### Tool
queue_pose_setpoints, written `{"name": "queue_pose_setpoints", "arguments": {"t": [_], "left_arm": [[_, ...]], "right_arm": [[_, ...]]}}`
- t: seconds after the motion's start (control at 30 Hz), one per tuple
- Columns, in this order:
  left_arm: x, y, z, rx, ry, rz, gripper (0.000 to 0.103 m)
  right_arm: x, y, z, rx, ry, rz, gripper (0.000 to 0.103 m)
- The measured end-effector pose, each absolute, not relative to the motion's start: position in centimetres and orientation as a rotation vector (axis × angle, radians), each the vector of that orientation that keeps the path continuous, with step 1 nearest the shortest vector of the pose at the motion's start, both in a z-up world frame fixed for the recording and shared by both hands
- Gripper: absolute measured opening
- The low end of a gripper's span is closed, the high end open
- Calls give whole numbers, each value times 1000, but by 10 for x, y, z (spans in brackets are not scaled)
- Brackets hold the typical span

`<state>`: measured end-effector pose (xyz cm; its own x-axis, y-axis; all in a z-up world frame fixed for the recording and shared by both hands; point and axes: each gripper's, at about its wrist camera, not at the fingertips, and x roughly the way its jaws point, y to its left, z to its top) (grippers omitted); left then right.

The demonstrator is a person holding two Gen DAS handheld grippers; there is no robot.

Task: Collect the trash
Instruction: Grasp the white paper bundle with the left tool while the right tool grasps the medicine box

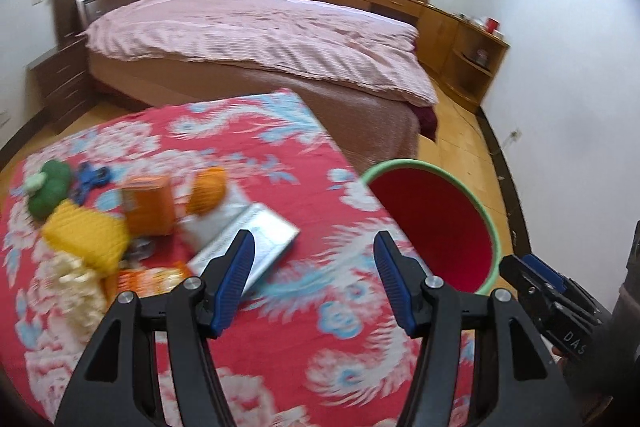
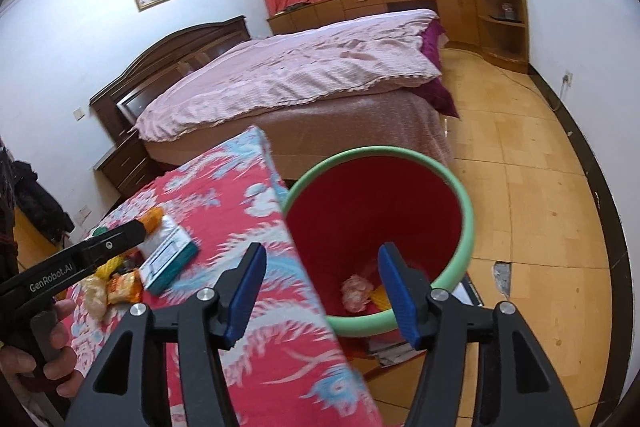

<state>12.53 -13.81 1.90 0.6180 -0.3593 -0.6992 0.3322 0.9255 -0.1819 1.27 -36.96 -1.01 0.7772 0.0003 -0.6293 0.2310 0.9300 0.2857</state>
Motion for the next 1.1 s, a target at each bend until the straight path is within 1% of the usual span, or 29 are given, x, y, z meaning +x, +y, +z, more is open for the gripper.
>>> {"name": "queue_pose_setpoints", "arguments": {"t": [0.37,0.7,1.1], "left_arm": [[118,-51,13,-99,818,-209,62],[127,11,-20,-161,878,-60,62],[144,30,-57,-236,949,-56,62]], "right_arm": [[23,-319,-6,325,702,-44,63],[49,-278,-15,285,769,15,64],[72,-252,-31,261,843,34,64]]}}
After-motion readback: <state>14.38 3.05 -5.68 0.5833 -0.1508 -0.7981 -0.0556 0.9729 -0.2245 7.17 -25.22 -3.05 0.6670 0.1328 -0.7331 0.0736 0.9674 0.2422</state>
